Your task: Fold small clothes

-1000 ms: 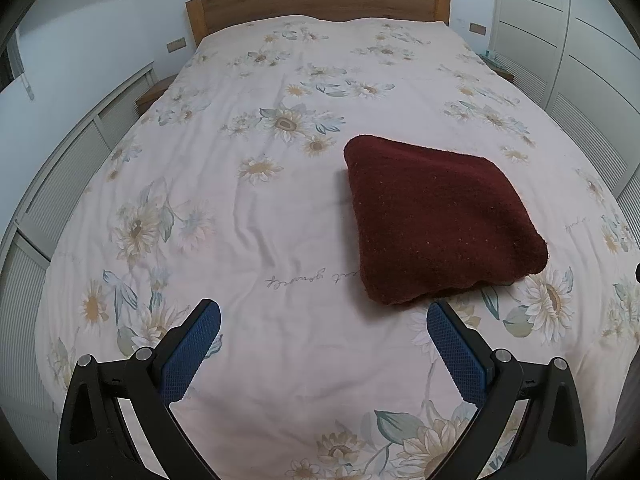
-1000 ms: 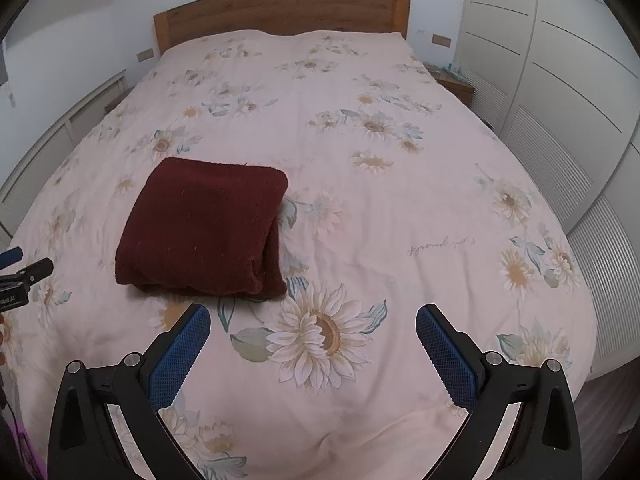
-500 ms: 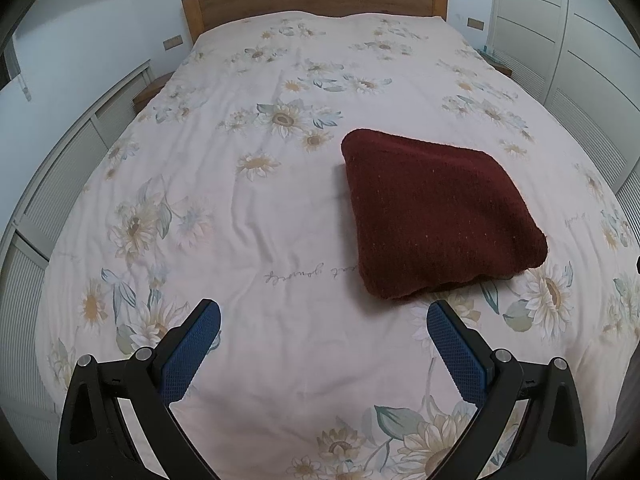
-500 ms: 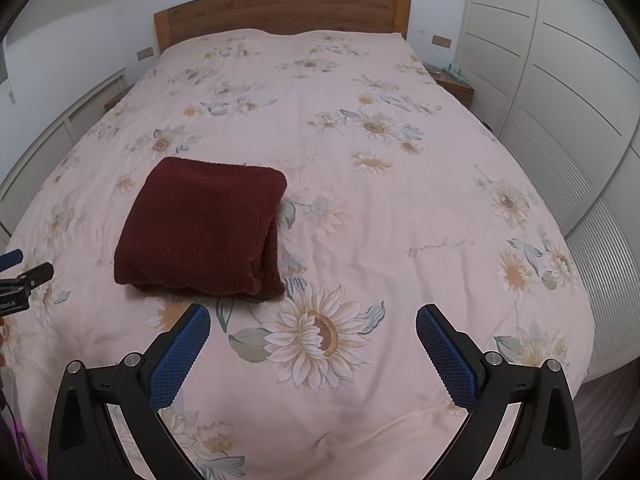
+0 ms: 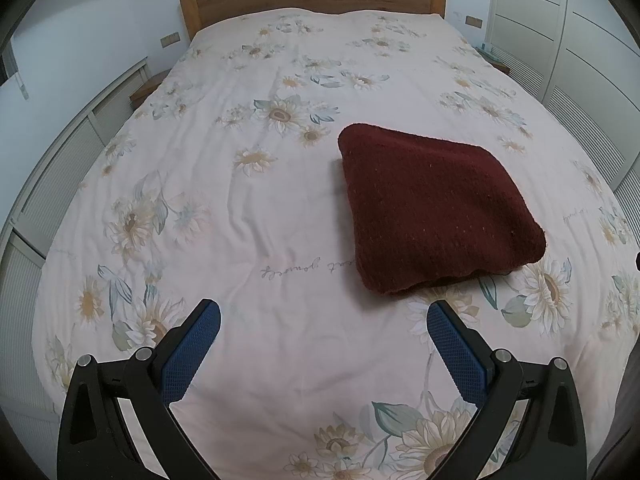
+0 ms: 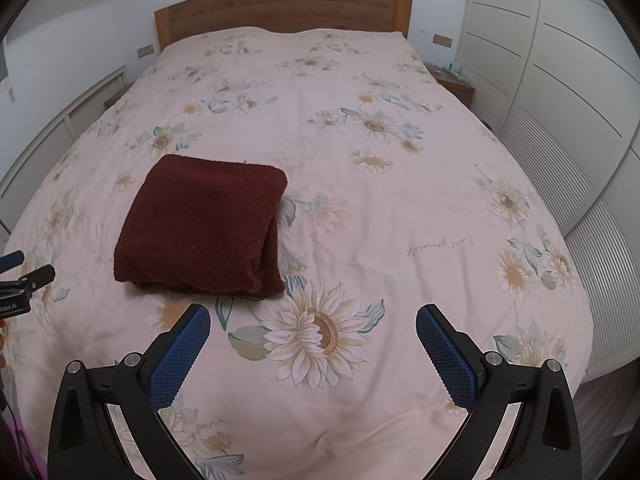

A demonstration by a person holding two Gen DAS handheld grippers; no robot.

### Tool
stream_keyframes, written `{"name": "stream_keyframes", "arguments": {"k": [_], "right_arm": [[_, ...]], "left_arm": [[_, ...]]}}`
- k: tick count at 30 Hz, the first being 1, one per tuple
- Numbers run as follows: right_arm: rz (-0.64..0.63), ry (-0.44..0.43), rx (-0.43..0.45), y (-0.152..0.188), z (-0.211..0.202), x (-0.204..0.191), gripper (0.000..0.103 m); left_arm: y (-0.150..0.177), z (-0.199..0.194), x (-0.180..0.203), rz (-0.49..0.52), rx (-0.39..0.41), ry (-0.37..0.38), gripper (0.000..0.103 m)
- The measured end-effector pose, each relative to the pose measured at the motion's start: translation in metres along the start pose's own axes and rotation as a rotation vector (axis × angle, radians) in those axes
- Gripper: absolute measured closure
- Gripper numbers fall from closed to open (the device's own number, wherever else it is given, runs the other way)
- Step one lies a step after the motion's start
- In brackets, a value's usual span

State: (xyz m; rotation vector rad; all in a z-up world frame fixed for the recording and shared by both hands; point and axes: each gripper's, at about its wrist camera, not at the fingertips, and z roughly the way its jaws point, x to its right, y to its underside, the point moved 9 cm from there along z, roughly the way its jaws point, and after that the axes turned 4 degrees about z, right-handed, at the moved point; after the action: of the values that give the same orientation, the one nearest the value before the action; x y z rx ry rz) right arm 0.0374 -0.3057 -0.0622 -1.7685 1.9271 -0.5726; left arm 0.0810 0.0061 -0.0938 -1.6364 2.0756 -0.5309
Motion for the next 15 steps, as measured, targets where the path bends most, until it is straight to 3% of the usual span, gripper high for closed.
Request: {"name": "stream_keyframes", "arguments": {"k": [15], "right_arm": [[-0.002, -0.007, 0.0, 0.0013, -0.0008, 0.0016, 0.0]], "left_arm": [[0.0001, -0.0002, 0.0006, 0.001, 0.005, 0.011, 0.001]]}}
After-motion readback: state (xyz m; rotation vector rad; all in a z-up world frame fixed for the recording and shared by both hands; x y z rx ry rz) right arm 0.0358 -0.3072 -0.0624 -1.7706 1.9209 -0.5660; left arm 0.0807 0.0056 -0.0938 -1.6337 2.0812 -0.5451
